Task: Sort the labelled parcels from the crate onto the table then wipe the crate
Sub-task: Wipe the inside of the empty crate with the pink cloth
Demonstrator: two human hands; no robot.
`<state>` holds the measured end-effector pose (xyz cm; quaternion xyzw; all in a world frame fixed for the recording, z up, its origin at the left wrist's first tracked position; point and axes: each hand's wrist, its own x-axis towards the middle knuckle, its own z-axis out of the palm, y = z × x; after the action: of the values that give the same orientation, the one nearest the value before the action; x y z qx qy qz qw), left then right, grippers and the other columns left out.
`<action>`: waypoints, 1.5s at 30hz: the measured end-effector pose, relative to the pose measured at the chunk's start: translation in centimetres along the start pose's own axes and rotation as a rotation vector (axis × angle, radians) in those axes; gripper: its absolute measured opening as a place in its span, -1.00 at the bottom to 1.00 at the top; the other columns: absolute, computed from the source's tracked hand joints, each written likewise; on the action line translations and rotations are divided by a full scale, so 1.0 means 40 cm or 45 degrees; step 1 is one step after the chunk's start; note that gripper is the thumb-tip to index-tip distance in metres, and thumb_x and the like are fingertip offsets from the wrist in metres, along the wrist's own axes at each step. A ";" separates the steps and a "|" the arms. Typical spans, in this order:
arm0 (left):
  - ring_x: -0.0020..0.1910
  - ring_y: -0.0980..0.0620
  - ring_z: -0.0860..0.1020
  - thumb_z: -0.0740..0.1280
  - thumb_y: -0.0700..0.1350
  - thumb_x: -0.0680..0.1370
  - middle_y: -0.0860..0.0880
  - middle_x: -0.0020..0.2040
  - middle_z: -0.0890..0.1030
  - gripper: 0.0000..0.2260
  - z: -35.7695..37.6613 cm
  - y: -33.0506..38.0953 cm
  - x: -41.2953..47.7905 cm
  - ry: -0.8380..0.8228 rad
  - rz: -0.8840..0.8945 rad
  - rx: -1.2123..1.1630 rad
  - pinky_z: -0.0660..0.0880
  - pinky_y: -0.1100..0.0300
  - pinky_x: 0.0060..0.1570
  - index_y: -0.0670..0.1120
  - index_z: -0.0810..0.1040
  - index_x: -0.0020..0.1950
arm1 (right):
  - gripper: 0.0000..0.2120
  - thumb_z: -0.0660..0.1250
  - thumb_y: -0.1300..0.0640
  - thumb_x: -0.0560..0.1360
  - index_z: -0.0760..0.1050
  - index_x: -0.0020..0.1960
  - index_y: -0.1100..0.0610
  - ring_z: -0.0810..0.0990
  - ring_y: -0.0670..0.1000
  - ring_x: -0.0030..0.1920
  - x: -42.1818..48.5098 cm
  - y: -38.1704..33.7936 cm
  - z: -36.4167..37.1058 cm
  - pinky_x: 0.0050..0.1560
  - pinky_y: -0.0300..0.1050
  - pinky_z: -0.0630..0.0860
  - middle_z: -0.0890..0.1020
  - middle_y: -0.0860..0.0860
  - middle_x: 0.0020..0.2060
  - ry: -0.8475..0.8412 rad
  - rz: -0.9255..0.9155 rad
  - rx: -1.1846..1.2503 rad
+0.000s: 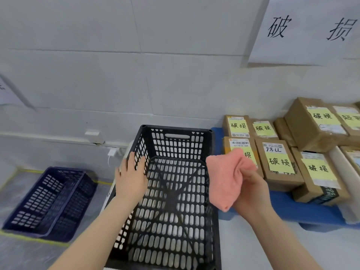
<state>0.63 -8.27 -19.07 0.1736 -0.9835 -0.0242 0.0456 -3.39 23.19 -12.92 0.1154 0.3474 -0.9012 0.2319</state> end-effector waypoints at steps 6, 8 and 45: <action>0.18 -0.32 0.43 0.53 -0.36 0.16 -0.21 0.36 0.45 -0.34 0.041 -0.069 -0.028 -0.334 0.067 0.131 0.60 -0.03 -0.32 -0.17 0.54 0.26 | -0.59 0.21 0.13 0.48 0.48 0.30 0.19 0.61 0.14 0.16 0.045 0.051 0.071 0.05 0.04 0.56 0.63 0.14 0.13 0.035 -0.043 0.034; 0.11 -0.29 0.44 0.49 -0.41 0.14 -0.19 0.37 0.45 -0.31 0.031 -0.078 -0.038 -0.227 0.154 0.095 0.56 0.04 -0.43 -0.14 0.54 0.26 | -0.69 0.17 0.09 0.55 0.59 0.13 0.18 0.67 0.10 0.02 0.049 0.076 0.088 -0.11 -0.01 0.60 0.67 0.12 -0.01 0.009 -0.058 0.061; -0.10 -0.21 0.58 0.12 -0.26 0.55 -0.16 0.04 0.56 -0.31 0.077 -0.101 0.269 -0.207 -0.072 -0.625 0.51 -0.08 -0.11 0.00 -0.18 0.58 | -0.42 0.19 0.14 0.52 0.18 0.52 -0.10 0.25 0.11 0.45 0.675 0.336 0.428 0.43 0.08 0.17 0.28 0.05 0.47 -0.527 -0.631 -2.828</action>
<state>-8.37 -15.68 -21.50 0.1824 -0.9433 -0.2772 0.0064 -20.85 -6.32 -18.06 -0.3732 0.9167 -0.1219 0.0749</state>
